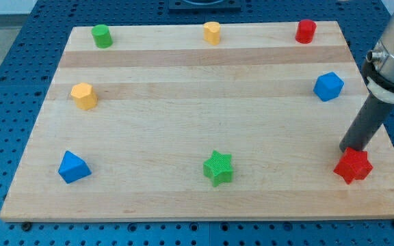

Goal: Keep the red star diagonally in between the green star and the blue cube

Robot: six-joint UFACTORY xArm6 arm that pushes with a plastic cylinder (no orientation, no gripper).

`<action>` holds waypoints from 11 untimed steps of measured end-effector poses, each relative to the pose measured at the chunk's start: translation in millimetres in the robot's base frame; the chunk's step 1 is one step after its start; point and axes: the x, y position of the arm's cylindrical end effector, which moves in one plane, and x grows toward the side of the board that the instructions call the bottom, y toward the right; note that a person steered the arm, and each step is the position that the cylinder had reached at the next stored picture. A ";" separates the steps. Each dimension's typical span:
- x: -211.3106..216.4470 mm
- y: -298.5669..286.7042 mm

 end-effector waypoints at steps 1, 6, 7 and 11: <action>0.0 0.0; 57.8 69.0; 62.0 54.5; 36.4 -52.4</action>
